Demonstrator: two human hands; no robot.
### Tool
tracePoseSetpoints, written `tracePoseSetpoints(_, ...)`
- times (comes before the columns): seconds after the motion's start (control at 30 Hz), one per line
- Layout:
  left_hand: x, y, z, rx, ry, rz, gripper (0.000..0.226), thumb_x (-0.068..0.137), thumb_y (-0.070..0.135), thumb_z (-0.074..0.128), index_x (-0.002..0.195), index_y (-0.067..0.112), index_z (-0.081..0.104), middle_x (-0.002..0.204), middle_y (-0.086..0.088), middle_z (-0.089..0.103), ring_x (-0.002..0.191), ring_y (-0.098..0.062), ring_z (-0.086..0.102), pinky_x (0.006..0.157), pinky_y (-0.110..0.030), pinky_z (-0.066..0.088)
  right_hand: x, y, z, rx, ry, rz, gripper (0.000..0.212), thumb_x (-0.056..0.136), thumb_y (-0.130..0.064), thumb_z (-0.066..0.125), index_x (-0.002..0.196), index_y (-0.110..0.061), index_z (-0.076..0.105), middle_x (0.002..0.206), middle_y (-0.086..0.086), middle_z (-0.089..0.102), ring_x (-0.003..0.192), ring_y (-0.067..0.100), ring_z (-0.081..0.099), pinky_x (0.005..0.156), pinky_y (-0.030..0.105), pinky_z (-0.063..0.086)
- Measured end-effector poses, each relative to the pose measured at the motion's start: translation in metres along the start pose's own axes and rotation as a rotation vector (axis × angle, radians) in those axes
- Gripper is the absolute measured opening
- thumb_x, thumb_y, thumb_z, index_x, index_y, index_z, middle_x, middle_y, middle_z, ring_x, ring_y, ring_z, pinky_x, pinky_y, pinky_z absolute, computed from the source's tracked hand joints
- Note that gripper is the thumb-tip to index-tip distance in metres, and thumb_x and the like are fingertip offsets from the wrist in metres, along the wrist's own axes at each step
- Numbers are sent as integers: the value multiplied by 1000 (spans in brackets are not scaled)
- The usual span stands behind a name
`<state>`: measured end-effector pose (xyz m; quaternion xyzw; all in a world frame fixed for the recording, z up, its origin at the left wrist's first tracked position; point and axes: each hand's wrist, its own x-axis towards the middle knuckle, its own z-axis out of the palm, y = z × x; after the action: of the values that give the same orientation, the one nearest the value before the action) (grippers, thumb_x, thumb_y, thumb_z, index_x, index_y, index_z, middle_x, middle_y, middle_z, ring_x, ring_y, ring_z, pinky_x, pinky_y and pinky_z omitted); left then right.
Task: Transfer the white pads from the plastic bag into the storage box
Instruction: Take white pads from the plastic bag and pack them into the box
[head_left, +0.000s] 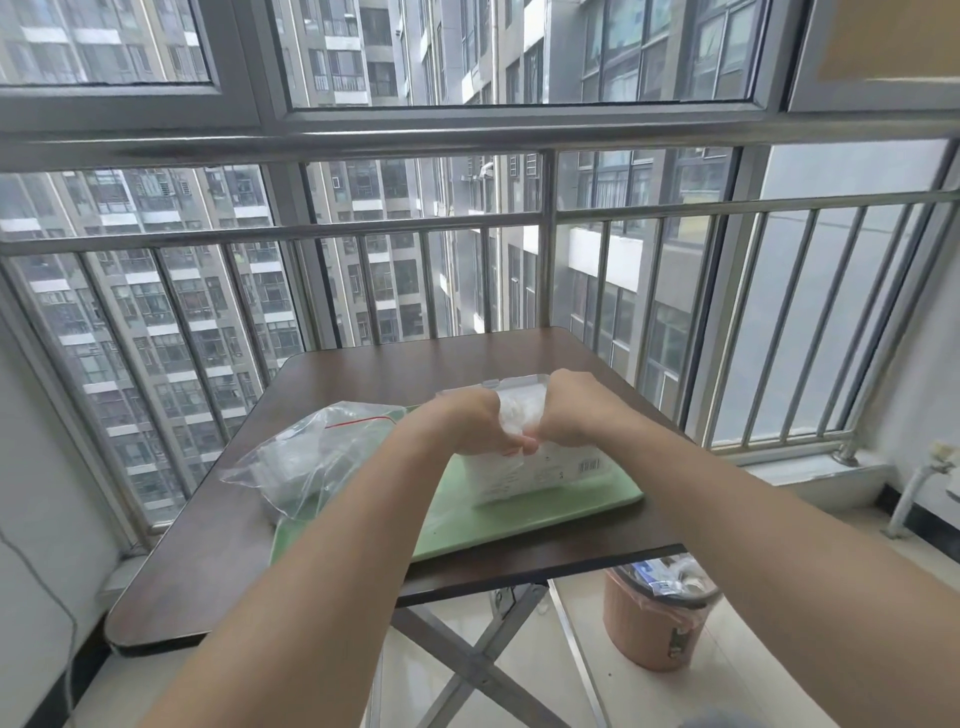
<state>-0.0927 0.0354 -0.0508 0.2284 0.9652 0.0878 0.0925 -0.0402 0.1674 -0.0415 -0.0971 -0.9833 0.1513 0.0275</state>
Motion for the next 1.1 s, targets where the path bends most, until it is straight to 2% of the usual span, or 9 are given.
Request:
tracePoseSetpoints(0.1,2,-3,2,-28,1,10,45,78,63,67,69,20,64,66,0,54,69,-22,51,68,-35,40,-1,0,-6,41,-83,-39,31,84,-17,57,58,-13,40,57,3,43,48,19,38,46,25,29)
tracePoseSetpoints(0.27,3,-4,2,-27,-10,-3,51,75,67,65,78,16,65,67,0,55,73,-24,53,70,-36,42,-6,10,-25,144,-152,-97,22,84,-28,69,88,-6,74,79,4,71,68,19,70,66,30,56)
tracePoseSetpoints(0.33,0,-3,1,-30,-11,-16,51,77,67,66,75,17,61,65,2,52,69,-21,51,68,-33,41,-9,12,-24,173,-159,-141,18,78,-28,77,87,-12,76,89,6,75,73,16,71,67,26,55)
tracePoseSetpoints(0.53,-7,0,-2,2,4,-38,54,80,68,64,65,18,51,63,2,49,59,-15,43,55,-29,33,-14,9,-10,221,-100,-162,14,72,-29,84,70,-24,72,81,-1,72,74,8,61,61,22,46)
tracePoseSetpoints(0.67,-11,3,-3,0,-2,-47,53,78,70,64,73,18,57,76,-2,58,71,-21,50,68,-33,40,-15,10,-12,235,-123,-165,11,82,-20,70,72,-19,75,75,4,74,66,8,60,61,22,45)
tracePoseSetpoints(0.8,-28,5,-9,13,54,-35,68,78,70,65,115,13,62,109,-2,67,97,-24,60,84,-35,48,-19,14,-20,297,-122,-149,19,89,-11,59,93,-8,77,92,12,75,80,19,69,75,29,55)
tracePoseSetpoints(0.9,-41,8,-16,11,117,18,79,82,68,62,139,14,51,129,-5,64,110,-24,60,94,-39,51,-23,14,-24,299,-53,-152,26,89,-7,52,94,-14,76,91,2,74,83,16,70,71,25,54)
tracePoseSetpoints(1.0,-61,9,-34,-59,199,90,61,93,58,54,135,14,54,130,-6,64,110,-24,62,96,-42,52,-36,7,-31,343,54,-197,33,89,0,45,89,-19,72,89,-3,72,85,12,65,80,30,52)
tracePoseSetpoints(1.1,-93,-3,-52,-100,278,155,45,94,44,60,131,19,59,131,-2,64,114,-19,62,102,-41,51,-60,-8,-37,457,212,-326,34,86,5,44,89,-15,71,84,-3,71,80,14,66,73,27,54)
